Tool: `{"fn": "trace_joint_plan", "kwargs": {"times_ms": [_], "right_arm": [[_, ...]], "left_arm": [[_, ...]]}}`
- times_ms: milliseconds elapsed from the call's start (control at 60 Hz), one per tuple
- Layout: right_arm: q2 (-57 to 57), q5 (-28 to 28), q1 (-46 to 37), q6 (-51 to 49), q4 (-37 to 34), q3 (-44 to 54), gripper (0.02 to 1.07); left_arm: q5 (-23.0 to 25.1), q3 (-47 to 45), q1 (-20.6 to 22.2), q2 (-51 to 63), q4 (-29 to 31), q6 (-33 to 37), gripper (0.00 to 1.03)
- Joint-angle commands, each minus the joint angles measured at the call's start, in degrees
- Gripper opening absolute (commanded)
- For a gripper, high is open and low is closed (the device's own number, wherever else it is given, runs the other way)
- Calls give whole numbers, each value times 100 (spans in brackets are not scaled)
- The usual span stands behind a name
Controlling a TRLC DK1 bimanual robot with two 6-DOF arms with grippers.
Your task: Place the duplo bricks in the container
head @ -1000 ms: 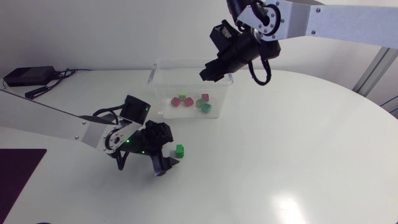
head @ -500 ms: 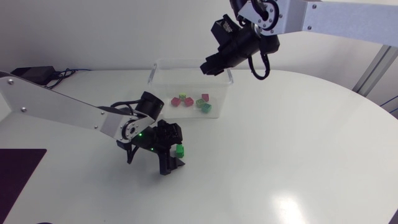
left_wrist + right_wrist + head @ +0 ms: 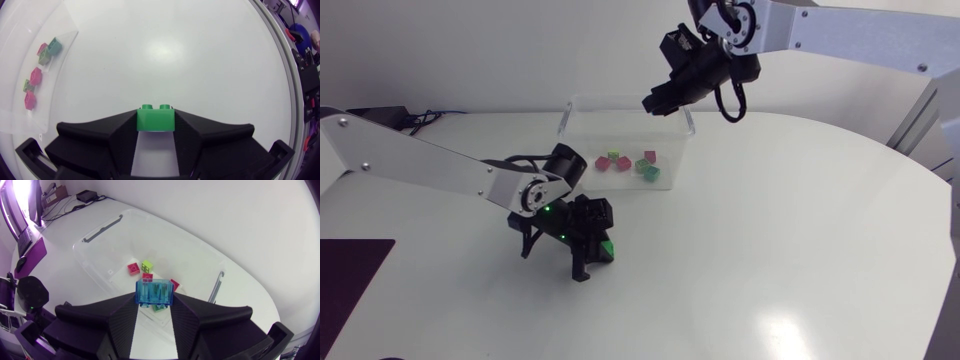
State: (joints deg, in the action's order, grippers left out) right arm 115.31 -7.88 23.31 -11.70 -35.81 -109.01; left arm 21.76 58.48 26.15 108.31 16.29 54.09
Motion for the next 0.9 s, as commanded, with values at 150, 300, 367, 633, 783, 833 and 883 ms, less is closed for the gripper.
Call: {"fn": "trace_joint_plan", "kwargs": {"times_ms": [150,300,367,633,783,833,883], "right_arm": [[598,-3,-178,274,-128,-639,30],[923,58,-222,309,-356,-964,83],[967,58,-222,309,-391,-999,96],[721,94,-230,283,-462,-771,102],[141,217,-230,221,-233,-76,102],[-78,234,-230,212,-101,240,102],[-298,252,-230,195,13,548,102]], "left_arm": [[74,-267,-269,-900,251,164,20],[127,-232,-400,-1383,374,129,20],[197,-153,-488,-1532,427,85,20],[382,401,-822,-1796,471,-364,21],[470,867,-972,-1778,339,-803,21],[470,1008,-980,-1717,137,-1014,21],[461,1157,-998,-1647,-30,-1234,21]]}}
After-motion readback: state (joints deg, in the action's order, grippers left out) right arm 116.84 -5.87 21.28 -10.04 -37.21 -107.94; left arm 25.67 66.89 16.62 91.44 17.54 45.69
